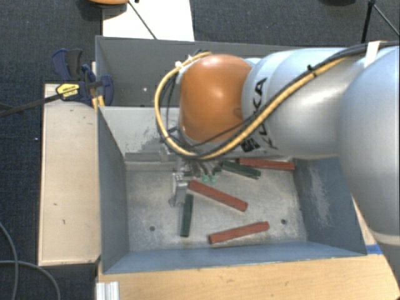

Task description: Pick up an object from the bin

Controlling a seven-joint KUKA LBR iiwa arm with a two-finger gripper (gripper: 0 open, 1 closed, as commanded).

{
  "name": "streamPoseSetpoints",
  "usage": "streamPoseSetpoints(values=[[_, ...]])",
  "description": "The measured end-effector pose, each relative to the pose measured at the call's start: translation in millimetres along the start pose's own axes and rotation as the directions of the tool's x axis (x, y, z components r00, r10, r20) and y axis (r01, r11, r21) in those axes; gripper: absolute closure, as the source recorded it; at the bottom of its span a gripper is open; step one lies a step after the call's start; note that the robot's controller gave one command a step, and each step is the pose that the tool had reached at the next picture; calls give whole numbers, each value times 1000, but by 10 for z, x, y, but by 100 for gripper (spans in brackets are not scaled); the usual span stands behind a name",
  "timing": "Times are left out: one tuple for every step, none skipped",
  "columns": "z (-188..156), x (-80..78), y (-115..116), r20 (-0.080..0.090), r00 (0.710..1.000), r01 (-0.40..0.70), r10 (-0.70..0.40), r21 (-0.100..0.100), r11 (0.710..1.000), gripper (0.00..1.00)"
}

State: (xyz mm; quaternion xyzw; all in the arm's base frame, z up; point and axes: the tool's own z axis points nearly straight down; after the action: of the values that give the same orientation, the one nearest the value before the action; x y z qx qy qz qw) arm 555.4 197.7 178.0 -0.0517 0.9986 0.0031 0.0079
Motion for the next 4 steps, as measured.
streamPoseSetpoints(values=[[374, 242, -151, -22, 989, 149, -149, 4, 989, 0], [340, 237, -130, -20, 984, 175, -175, 2, 985, 0], [413, 190, -3, -16, 947, 320, -320, 3, 947, 0], [333, 301, -193, -14, 909, 416, -416, -6, 909, 0]])
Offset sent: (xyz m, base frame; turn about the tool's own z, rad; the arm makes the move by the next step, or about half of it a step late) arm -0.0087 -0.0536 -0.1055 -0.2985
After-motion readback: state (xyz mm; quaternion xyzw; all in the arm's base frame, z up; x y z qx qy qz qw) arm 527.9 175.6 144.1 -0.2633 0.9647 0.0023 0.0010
